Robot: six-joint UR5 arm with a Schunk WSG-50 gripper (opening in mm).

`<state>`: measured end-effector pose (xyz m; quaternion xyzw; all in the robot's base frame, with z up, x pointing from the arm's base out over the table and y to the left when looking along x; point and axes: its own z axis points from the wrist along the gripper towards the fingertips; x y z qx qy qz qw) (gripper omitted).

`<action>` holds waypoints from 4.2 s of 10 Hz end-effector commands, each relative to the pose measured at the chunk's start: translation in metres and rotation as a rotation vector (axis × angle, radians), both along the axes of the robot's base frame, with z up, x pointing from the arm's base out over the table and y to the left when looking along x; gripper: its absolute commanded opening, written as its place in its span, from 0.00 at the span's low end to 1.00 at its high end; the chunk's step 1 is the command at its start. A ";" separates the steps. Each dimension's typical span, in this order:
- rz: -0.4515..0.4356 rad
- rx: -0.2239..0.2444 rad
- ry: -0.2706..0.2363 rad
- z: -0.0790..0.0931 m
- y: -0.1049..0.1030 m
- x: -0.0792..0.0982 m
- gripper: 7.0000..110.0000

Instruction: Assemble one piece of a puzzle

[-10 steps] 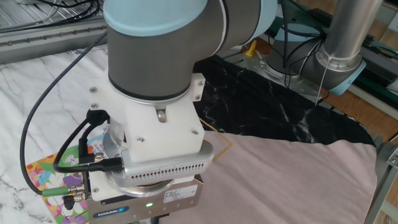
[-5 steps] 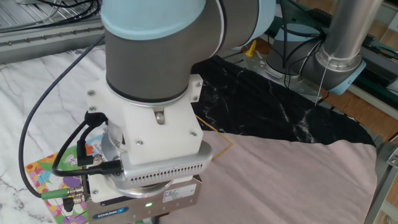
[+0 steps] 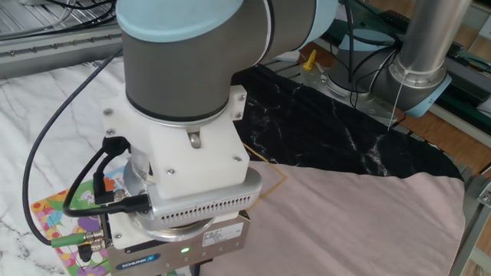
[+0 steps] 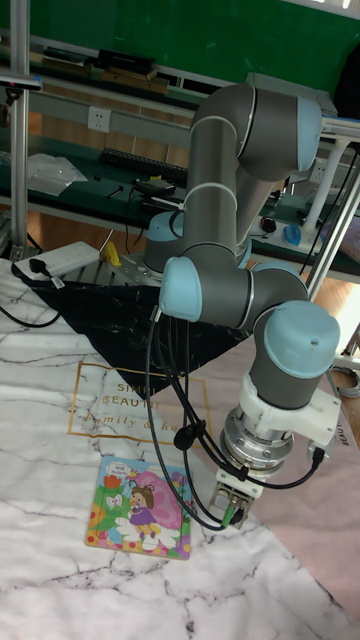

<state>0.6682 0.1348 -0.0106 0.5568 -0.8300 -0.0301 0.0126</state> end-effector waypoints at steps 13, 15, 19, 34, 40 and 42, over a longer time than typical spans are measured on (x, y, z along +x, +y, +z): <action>-0.049 -0.015 -0.025 -0.003 0.000 0.003 0.36; -0.053 -0.010 -0.025 -0.004 0.004 0.002 0.36; -0.060 -0.019 -0.034 -0.005 0.002 0.004 0.36; -0.079 -0.019 -0.026 -0.004 0.005 0.000 0.15; -0.091 -0.027 -0.026 -0.005 0.003 -0.001 0.15; -0.104 -0.034 -0.021 0.004 -0.001 -0.003 0.15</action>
